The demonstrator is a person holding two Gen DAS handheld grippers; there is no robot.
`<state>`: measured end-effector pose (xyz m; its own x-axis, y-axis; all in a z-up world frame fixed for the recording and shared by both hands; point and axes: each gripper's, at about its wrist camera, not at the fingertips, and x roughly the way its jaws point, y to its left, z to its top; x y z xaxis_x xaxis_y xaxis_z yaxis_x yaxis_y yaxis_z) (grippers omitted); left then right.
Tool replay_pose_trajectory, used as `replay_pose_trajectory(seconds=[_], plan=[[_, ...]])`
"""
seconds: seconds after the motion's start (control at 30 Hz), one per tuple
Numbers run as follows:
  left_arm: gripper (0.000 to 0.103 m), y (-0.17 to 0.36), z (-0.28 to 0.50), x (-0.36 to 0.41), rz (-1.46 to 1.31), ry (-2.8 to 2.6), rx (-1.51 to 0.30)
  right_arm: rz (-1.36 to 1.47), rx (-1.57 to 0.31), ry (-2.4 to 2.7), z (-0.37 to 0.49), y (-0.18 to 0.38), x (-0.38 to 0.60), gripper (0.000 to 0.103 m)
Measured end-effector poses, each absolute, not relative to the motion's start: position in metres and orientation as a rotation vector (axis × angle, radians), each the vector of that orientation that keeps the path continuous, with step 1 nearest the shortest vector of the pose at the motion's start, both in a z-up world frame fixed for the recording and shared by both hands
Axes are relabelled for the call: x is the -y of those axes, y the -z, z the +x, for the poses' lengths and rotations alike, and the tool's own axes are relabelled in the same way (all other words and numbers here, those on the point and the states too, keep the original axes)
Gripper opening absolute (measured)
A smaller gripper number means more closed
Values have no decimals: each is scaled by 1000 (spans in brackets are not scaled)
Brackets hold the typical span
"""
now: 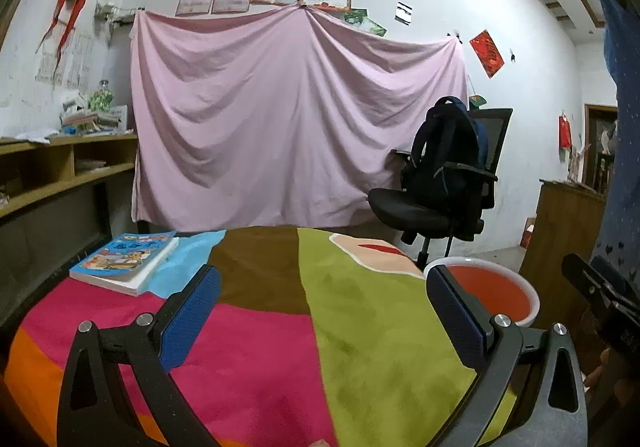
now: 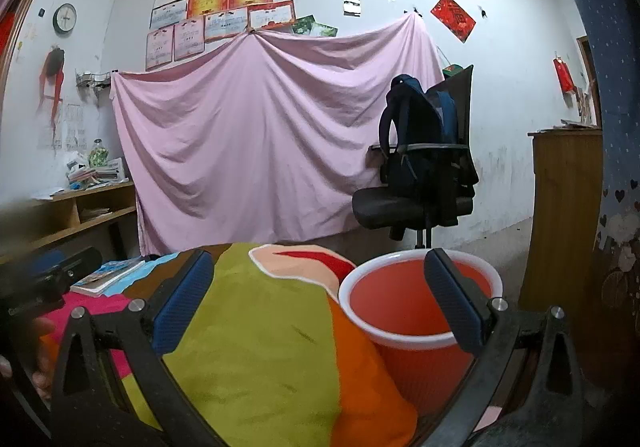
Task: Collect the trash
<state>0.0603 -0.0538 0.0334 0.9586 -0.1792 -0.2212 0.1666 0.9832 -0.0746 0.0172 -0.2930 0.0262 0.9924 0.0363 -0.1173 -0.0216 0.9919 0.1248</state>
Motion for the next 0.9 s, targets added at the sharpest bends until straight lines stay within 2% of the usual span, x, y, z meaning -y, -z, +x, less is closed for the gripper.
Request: replay_pose_trajectory(seconds=[0.37, 0.9], plan=[[101, -8, 52, 42, -100, 170, -259, 93, -119, -41, 2, -9, 284, 103], [101, 9, 51, 31, -95, 119, -283, 65, -171, -66, 22, 12, 272, 103]])
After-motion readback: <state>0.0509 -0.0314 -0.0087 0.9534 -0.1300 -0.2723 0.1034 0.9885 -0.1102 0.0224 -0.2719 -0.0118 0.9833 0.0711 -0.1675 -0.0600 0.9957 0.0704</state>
